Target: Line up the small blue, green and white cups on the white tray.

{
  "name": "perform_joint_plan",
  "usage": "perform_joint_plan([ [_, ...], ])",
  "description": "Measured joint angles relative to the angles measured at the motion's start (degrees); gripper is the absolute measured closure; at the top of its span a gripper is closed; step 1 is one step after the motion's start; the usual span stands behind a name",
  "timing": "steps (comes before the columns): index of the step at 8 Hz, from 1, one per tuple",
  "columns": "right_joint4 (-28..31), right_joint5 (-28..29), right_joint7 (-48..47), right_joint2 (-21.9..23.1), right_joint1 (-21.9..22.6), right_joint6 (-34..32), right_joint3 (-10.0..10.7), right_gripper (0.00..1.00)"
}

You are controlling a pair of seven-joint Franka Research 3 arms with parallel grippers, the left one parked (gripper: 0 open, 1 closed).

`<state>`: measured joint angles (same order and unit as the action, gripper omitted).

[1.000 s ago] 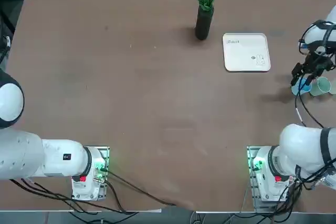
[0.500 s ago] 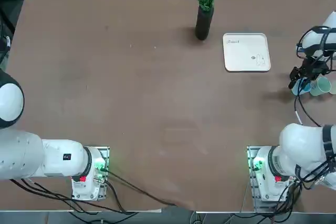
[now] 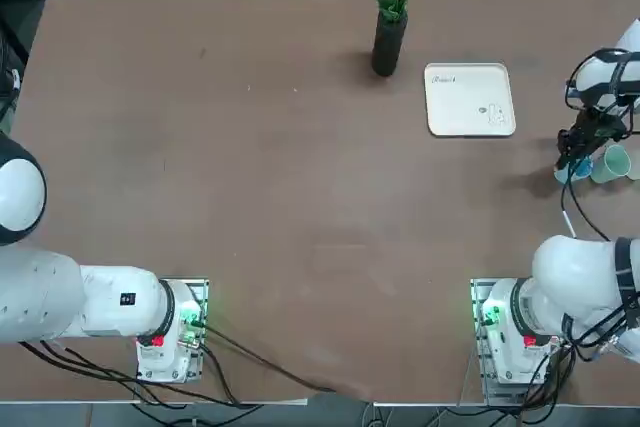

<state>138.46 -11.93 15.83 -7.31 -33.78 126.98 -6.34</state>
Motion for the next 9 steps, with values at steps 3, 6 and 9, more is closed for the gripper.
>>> perform_joint_plan([
  [3, -1.5, 0.9, 0.0, 0.8, 0.3, -2.5, -0.8, 0.96],
  [6, -16.8, 9.5, -3.0, 1.9, 6.2, -19.3, -4.1, 0.96],
  [9, -29.7, 11.0, -21.4, -3.0, 19.1, -23.6, -4.8, 0.96],
])
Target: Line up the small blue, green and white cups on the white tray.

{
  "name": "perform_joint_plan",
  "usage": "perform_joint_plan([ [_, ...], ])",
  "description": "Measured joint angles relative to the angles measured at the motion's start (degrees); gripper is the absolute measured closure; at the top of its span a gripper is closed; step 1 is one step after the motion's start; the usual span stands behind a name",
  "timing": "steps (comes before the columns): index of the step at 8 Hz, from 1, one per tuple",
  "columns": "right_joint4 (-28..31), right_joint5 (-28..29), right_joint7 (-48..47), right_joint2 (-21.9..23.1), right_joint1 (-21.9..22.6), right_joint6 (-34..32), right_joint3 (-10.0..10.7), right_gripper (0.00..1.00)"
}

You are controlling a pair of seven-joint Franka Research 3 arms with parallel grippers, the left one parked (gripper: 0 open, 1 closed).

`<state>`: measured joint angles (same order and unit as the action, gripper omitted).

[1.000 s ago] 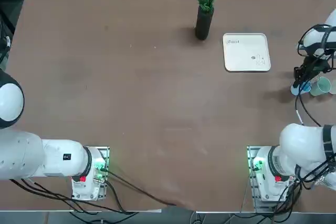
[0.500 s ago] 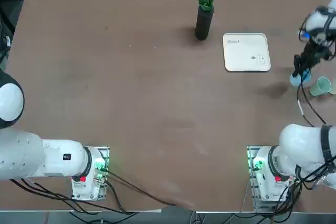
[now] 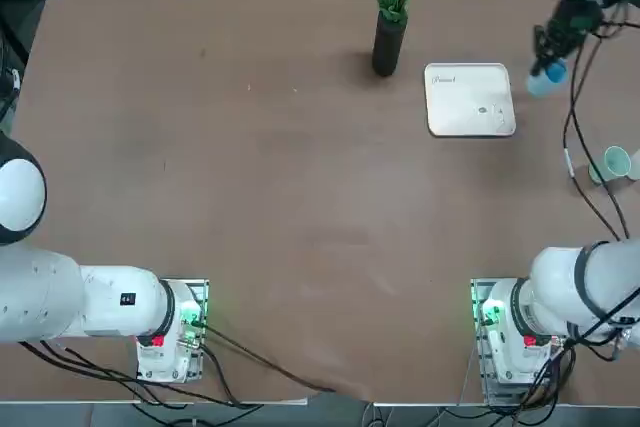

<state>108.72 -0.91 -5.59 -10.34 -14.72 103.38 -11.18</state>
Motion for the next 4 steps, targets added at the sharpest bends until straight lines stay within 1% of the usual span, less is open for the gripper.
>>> perform_joint_plan([
  [2, -5.5, 1.4, -13.4, -6.2, 8.8, 0.8, -0.1, 0.96],
  [3, -7.2, 2.6, -18.6, -9.5, 12.2, 2.7, -0.1, 0.96],
  [4, -8.0, 3.0, -22.2, -12.5, 14.2, 5.2, -0.1, 0.96],
])
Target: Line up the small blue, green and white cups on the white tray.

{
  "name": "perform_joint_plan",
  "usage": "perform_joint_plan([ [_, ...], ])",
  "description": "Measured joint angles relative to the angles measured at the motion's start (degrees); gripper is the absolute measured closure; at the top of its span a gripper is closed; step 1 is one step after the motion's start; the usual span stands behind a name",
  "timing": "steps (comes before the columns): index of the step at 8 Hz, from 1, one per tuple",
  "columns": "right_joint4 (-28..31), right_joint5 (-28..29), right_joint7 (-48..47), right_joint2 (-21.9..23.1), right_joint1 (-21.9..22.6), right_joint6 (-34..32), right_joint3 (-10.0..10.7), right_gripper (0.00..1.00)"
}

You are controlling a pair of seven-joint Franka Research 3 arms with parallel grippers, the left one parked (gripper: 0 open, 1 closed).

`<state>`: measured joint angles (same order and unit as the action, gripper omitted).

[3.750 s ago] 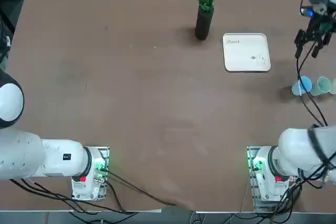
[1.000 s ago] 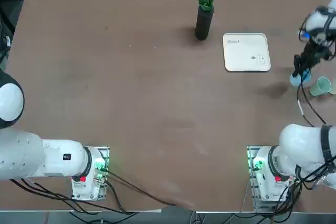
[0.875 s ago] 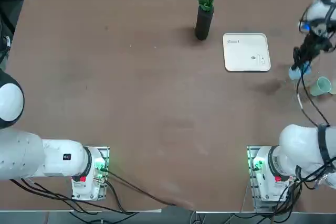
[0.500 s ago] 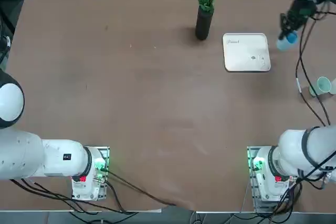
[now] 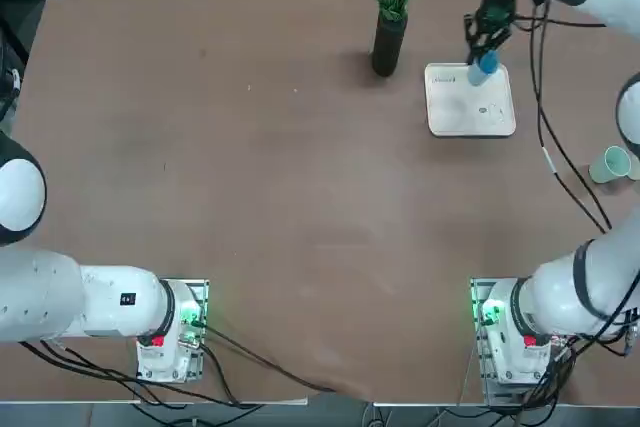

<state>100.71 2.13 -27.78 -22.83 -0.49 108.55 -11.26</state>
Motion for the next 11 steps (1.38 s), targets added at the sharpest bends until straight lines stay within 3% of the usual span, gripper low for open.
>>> perform_joint_plan([
  [4, -0.3, 0.2, -5.5, -7.3, 2.6, 7.3, 0.1, 0.96],
  [11, -0.3, 0.3, -6.0, -7.8, 3.6, 8.0, 0.0, 0.96],
])
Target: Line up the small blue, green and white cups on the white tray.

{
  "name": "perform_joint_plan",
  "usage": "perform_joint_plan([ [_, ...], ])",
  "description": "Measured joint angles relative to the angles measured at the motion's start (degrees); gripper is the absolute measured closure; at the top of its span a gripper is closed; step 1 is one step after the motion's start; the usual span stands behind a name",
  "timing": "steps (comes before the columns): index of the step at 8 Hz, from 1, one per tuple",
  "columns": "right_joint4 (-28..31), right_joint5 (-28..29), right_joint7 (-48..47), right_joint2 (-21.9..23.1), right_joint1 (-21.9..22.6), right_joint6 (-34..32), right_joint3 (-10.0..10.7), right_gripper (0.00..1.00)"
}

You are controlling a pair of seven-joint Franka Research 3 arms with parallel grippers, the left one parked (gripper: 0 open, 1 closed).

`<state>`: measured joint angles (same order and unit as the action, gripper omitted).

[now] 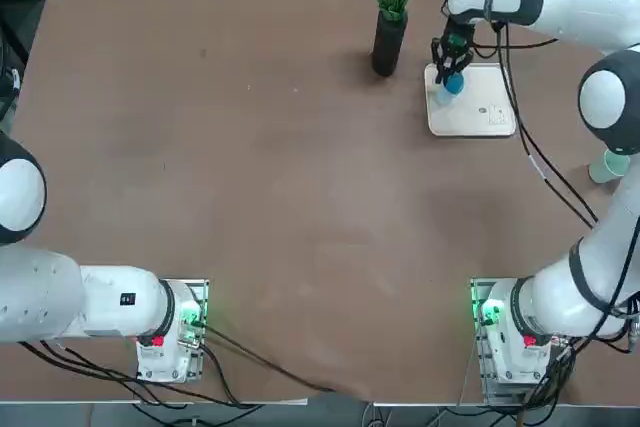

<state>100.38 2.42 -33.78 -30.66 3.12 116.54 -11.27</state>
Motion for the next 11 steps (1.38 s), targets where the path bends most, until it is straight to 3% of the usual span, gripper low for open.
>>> perform_joint_plan([
  [3, 0.0, 0.0, 0.0, -0.4, 0.4, 0.1, -0.3, 0.96],
  [4, 0.0, 0.0, 0.0, -0.6, 0.4, 0.5, -0.3, 0.83],
  [7, -0.2, 0.0, 0.0, -0.3, 0.6, 0.3, -0.3, 0.3],
  [9, -1.6, 0.0, 0.0, 3.0, 0.5, -5.5, -0.2, 0.0],
  [11, -3.0, 0.1, -0.4, 10.2, -1.3, -15.0, 0.4, 0.0],
])
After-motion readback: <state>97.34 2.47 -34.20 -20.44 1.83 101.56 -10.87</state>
